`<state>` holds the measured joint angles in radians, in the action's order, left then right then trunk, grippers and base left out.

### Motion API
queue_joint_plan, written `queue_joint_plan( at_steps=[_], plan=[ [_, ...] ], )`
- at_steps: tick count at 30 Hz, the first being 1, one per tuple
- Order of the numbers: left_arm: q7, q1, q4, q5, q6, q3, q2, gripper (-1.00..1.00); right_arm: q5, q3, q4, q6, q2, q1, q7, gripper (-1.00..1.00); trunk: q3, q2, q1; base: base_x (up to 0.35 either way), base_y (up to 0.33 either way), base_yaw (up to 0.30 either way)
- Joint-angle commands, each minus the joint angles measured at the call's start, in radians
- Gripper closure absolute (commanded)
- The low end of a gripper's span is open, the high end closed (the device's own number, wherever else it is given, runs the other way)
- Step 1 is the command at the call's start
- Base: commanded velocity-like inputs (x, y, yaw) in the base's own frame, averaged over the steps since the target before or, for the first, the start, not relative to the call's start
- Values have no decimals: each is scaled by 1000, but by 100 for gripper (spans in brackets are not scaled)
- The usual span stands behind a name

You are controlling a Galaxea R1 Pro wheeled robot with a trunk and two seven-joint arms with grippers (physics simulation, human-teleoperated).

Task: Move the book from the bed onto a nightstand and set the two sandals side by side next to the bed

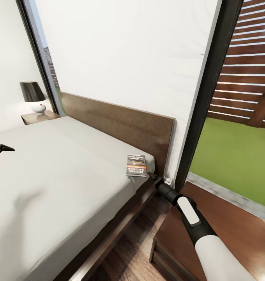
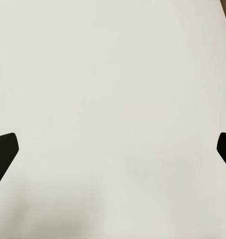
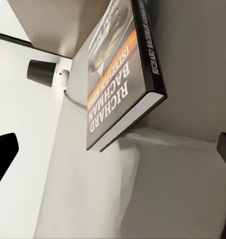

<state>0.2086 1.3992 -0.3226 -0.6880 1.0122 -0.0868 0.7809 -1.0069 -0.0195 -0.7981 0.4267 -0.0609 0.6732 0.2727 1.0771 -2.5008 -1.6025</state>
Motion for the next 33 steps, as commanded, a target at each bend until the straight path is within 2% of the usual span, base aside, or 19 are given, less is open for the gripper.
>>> queue_joint_plan(
  at_steps=[1, 33],
  plan=[
    [9, 1, 0, 4, 0, -8, 1, -100, -6, -5, 1, 6, -1, 1, 0, -100, 1, 0, 0, 0, 0, 0],
    [9, 1, 0, 4, -2, -8, -2, -100, -6, -16, 7, 6, -2, 0, 0, -100, 1, 0, 0, 0, 0, 0]
  ],
)
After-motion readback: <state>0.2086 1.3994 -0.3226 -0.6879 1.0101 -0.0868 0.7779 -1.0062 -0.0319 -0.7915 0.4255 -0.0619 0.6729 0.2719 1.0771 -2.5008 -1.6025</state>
